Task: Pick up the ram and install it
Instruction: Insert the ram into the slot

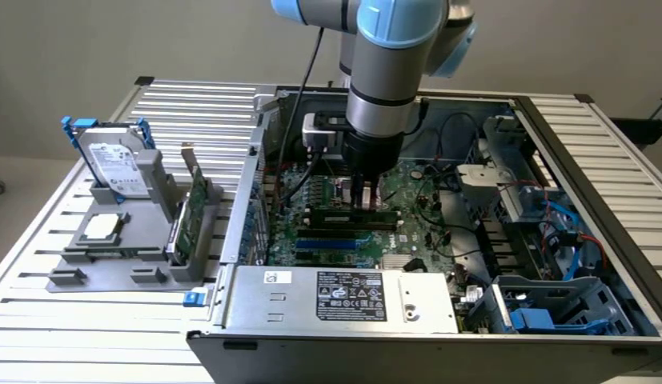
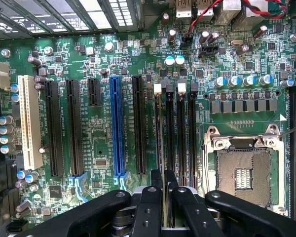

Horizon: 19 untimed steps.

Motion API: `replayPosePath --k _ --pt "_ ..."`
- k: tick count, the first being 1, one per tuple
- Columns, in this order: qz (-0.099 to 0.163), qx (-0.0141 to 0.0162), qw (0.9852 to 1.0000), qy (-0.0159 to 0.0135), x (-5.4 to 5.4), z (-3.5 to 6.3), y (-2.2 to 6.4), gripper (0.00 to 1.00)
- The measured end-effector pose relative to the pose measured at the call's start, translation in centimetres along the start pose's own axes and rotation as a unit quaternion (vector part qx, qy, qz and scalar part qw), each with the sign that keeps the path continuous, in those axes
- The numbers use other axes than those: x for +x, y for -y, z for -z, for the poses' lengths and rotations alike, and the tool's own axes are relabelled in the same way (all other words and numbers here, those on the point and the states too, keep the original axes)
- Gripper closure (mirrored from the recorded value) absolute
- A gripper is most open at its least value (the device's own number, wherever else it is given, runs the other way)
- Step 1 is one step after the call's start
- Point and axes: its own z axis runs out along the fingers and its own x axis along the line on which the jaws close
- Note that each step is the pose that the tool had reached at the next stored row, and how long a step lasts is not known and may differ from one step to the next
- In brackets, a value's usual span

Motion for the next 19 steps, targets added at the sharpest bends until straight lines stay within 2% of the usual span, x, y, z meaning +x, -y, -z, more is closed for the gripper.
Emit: replayPosePath --k 8,10,11,12,13,15,19 --pt "0.000 -0.0001 1.0000 0.0005 0.0 -0.19 0.01 0.85" --pt "0.000 -0.0001 1.0000 0.0014 0.0 -0.21 0.01 0.77" --pt "0.000 -0.0002 1.0000 0.0019 0.0 -0.20 0.01 0.77" --pt "0.000 -0.0005 1.0000 0.0024 0.0 -0.17 0.01 0.71" --pt "0.000 -0.0009 1.0000 0.0031 0.0 -0.11 0.01 0.71" --pt "0.000 -0.0016 1.0000 0.0040 0.0 0.06 0.00 0.59" --pt "0.000 -0.0029 1.0000 0.0067 0.0 0.83 -0.05 0.59"
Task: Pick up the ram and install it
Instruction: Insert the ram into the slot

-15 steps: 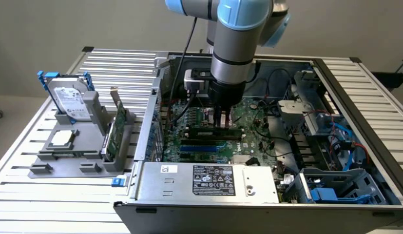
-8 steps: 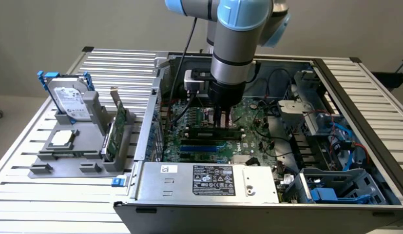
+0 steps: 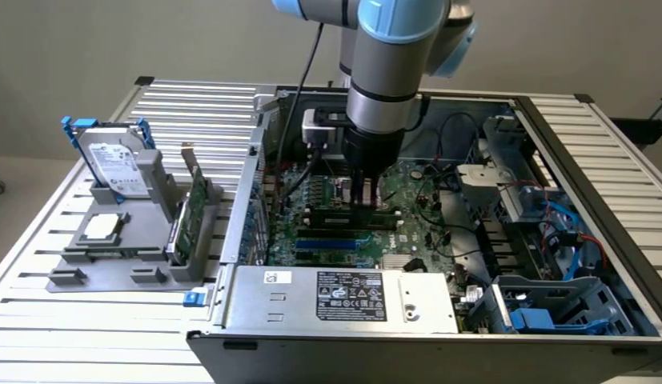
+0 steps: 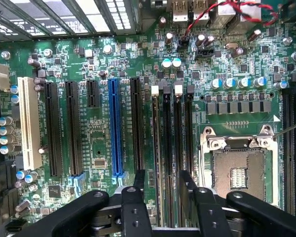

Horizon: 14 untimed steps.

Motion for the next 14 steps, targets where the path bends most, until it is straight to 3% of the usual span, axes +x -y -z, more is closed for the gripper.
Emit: replayPosePath --k 6,10,11,14 --pt "0.000 -0.0011 1.0000 0.0028 0.0 1.71 -0.10 0.59" --pt "-0.001 -0.0015 1.0000 0.0045 0.1 2.87 -0.18 0.74" --pt "-0.001 -0.0016 1.0000 0.0049 0.1 3.02 -0.20 0.74" --pt "-0.002 -0.0017 1.0000 0.0059 0.1 3.18 -0.23 0.89"
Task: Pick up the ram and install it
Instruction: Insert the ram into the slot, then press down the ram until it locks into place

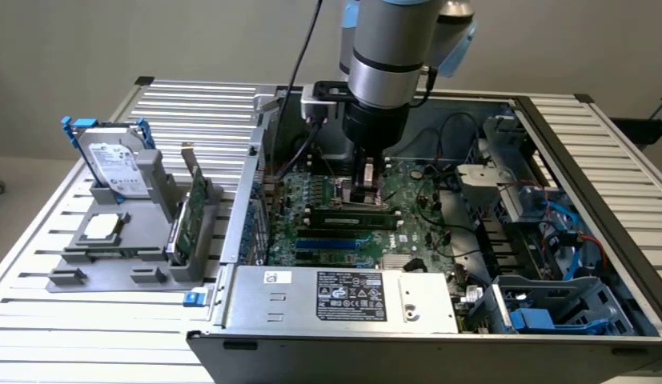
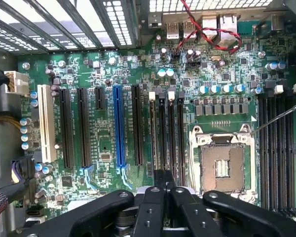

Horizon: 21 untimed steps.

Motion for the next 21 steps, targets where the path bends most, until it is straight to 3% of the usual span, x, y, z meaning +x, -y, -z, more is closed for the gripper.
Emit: replayPosePath --k 16,21 --pt "0.000 -0.0003 1.0000 0.0000 0.01 0.01 -0.05 0.89" --pt "0.008 -0.0002 1.0000 -0.0003 0.03 -0.66 -0.54 0.89"
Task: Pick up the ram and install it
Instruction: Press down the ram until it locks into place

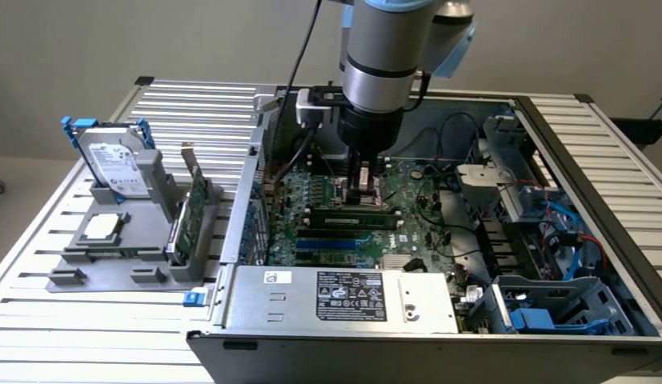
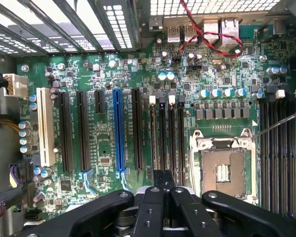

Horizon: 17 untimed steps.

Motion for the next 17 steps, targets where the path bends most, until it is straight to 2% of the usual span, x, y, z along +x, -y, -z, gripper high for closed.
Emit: replayPosePath --k 10,17 --pt "0.014 0.0001 0.9999 -0.0006 0.0 -1.82 -0.17 0.89" --pt "0.015 0.0001 0.9999 -0.0007 0.0 -2.34 -0.41 0.89"
